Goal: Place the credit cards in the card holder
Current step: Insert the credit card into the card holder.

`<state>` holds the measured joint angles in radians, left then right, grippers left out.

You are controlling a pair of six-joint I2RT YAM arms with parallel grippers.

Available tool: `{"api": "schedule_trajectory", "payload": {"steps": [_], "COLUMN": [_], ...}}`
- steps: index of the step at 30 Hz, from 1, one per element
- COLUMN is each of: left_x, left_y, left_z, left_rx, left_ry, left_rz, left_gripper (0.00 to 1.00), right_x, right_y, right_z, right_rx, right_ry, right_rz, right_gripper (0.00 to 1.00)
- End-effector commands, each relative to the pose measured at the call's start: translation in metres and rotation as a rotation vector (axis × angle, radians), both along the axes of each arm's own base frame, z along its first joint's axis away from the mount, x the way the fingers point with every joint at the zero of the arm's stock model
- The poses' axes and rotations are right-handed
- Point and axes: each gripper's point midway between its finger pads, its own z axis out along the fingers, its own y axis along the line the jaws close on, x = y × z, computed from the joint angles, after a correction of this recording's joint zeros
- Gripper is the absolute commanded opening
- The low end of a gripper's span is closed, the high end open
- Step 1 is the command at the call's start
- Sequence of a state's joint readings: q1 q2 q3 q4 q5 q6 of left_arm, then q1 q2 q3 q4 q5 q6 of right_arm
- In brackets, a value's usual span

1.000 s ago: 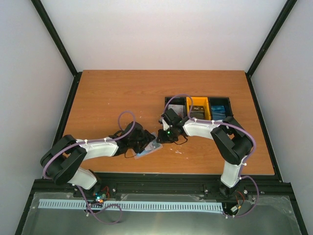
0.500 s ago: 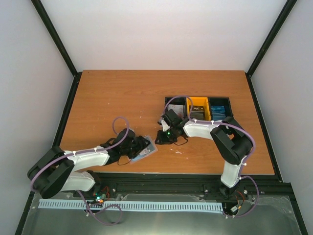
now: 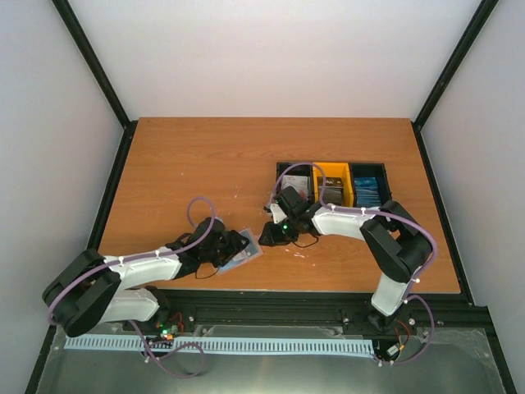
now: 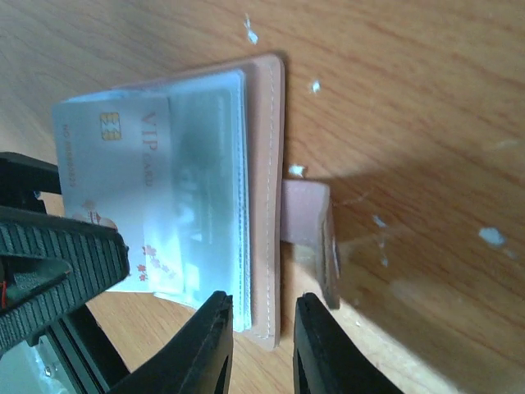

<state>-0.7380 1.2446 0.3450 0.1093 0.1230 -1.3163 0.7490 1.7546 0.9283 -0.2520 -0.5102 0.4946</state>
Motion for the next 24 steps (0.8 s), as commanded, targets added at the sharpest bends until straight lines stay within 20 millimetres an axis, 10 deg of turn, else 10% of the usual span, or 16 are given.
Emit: {"api": "schedule_trajectory", "payload": {"steps": [1, 16, 24], "left_x": [-0.018, -0.013, -0.007], "left_y": [0.017, 0.012, 0.011], "left_z": [-0.015, 0.001, -0.002], "left_rx": [0.092, 0.091, 0.138], "left_ry": [0.059, 0.09, 0.084], "left_rz": [-0.017, -0.066, -0.118], "left_gripper": [0.64, 0.5, 0.45], "right_x": [0.003, -0.005, 0.036], "right_y": [0.008, 0.029, -0.003], "right_z": [0.012, 0.012, 0.0], "right_rx": [0.04, 0.08, -0.177], "right_ry": [-0.041, -0.015, -0.144], "right_rz": [0.021, 0.081, -0.104], "right_gripper": [0.22, 0.22, 0.27]}}
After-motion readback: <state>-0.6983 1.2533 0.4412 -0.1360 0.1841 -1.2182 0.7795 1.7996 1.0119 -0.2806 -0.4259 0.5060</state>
